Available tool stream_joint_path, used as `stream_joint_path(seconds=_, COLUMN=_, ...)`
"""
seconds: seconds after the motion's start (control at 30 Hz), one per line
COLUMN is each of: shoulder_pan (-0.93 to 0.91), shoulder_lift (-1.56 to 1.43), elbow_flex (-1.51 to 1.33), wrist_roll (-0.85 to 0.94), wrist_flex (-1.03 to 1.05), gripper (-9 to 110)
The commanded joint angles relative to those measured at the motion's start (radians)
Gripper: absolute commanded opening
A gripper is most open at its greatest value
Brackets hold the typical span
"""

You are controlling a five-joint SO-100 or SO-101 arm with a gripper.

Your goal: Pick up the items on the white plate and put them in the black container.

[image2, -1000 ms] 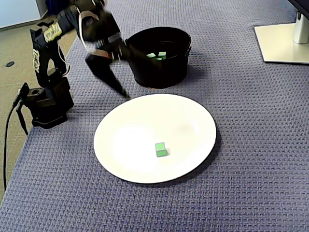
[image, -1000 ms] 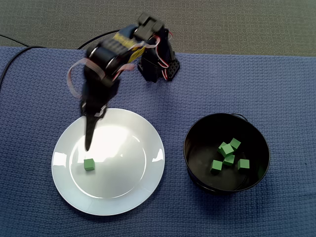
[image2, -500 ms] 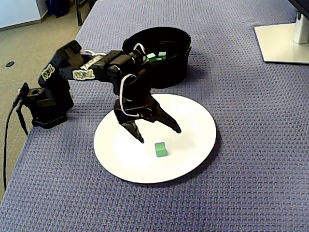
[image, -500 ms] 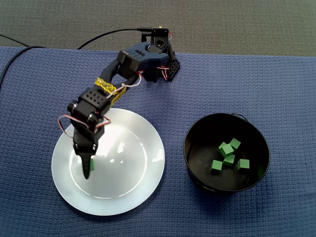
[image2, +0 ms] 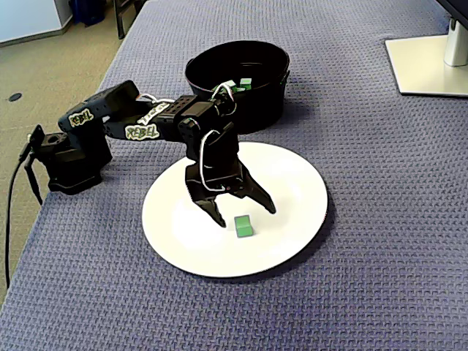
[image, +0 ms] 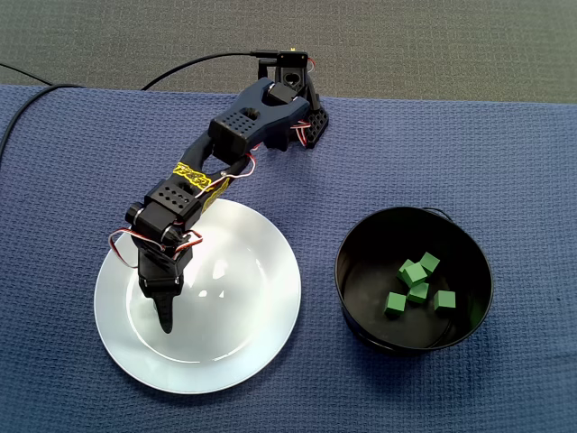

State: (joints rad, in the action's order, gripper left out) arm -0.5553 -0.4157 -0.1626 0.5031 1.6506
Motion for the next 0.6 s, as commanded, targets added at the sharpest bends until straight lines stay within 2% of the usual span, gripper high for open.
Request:
stream_joint_path(seconds=0.0, shoulder_pan=-0.021, shoulder_lift=0.006, elbow_flex=0.106, wrist_roll=0.031, wrist_flex=0.018, gripper=30)
stream_joint_path(seconds=0.3, shoulder_pan=-0.028, shoulder_lift=0.058, elbow_flex=0.164, wrist_roll=0.031, wrist_flex=0.037, gripper=25)
stream_joint_path(seconds=0.33, shoulder_pan=-0.028, shoulder_lift=0.063, elbow_flex=0.170, wrist_roll=0.032, wrist_flex=0.037, gripper=21)
stream_joint_path(seconds=0.4, shoulder_pan=-0.031, shoulder_lift=0.072, elbow_flex=0.183, wrist_roll=0.023, wrist_flex=0.032, gripper=0)
stream_joint_path(seconds=0.57, shoulder_pan=-0.034, shoulder_lift=0.075, elbow_flex=0.187, wrist_roll=0.008, wrist_flex=0.034, gripper=0)
